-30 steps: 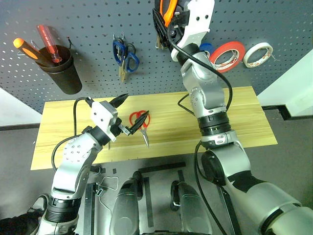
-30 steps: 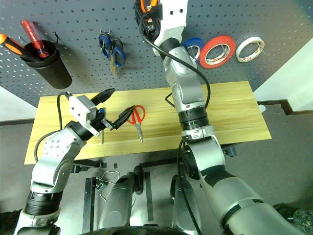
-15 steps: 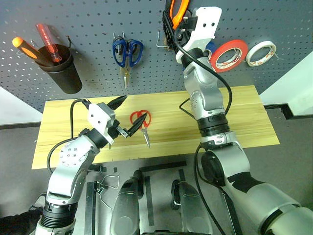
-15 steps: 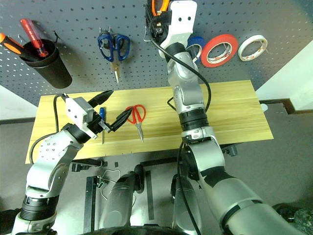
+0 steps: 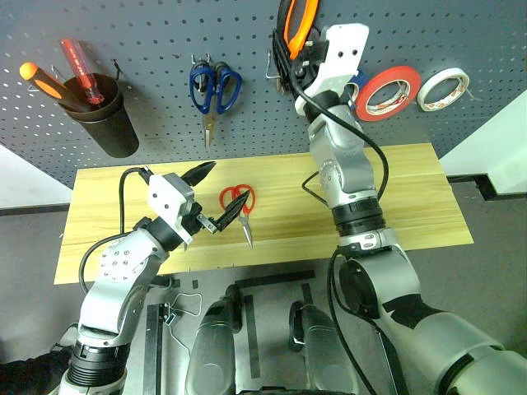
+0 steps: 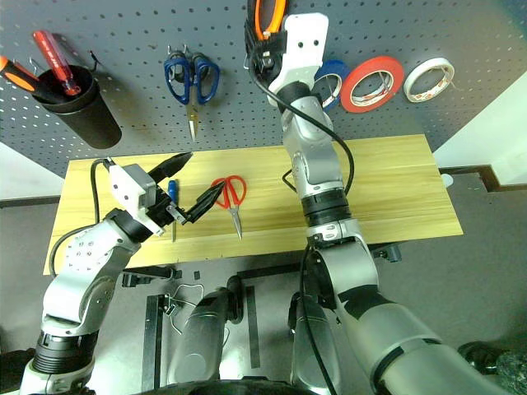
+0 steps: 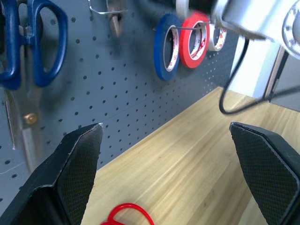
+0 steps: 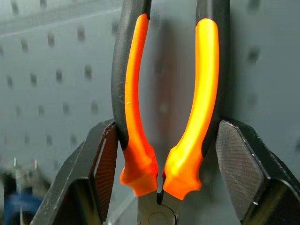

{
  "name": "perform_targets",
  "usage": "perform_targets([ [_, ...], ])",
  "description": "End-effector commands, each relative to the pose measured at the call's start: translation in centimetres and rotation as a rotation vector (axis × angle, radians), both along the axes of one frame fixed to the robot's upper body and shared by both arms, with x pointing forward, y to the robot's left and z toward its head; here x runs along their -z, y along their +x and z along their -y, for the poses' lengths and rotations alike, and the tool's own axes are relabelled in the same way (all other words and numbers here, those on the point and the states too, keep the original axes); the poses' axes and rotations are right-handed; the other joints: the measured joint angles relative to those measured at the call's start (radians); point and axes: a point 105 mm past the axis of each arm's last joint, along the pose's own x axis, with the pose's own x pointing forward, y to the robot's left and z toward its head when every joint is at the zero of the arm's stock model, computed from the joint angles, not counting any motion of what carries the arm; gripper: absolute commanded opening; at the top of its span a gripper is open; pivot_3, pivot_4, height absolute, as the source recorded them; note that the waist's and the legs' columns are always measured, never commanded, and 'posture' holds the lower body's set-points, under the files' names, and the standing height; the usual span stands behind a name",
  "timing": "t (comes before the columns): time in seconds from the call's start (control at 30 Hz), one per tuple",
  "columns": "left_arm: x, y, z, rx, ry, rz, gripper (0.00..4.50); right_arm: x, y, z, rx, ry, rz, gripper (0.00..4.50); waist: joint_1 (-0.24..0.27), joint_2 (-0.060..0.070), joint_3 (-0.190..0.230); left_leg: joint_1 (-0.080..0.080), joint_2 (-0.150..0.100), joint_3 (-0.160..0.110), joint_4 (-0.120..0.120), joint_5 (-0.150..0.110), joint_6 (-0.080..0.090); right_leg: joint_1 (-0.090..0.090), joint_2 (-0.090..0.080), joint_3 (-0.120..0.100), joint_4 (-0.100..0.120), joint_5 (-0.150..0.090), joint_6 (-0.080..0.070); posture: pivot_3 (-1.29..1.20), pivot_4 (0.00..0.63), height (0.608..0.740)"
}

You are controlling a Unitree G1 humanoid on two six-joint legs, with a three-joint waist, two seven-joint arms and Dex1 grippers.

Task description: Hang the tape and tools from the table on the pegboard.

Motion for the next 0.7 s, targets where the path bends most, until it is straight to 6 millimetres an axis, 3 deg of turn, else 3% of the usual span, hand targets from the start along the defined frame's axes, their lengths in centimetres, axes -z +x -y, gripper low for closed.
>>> perform_targets([
  [0.03,-0.7,-0.3,0.3,0.012,-0.009,0.041,4.50,-2.9,-1.5,0.0,-0.006,0.011,0.105,4.37,-0.001,0.000,0.000,0.000,0.000,0.000,0.000,0.000,0.000,0.000,0.000,0.000,0.000,0.000,0.000,0.11,0.366,0.717],
  [0.37,0.1,0.0,1.2,0.047,-0.022,0.033,4.50,-2.4,-1.5,0.4,0.016,-0.038,0.093,4.48,-0.002,0.000,0.000,0.000,0.000,0.001,-0.001,0.000,0.000,-0.001,0.000,0.000,-0.001,0.000,0.000,0.08,0.328,0.717],
  [0.53,2.9,-3.0,3.9,0.264,0.061,-0.066,4.50,-0.3,-2.4,1.2,0.023,-0.048,0.065,4.48,-0.001,-0.002,-0.005,0.000,0.000,0.002,-0.003,0.003,-0.004,0.000,0.000,0.000,-0.002,0.000,0.000,0.11,0.263,0.717],
  [0.7,3.6,-2.9,4.1,0.266,0.072,-0.069,4.50,1.3,-3.6,2.2,0.041,-0.070,0.042,4.48,-0.001,-0.004,-0.014,-0.001,-0.002,0.005,-0.003,0.003,-0.006,-0.001,0.000,-0.001,-0.002,0.000,0.000,0.13,0.205,0.717],
])
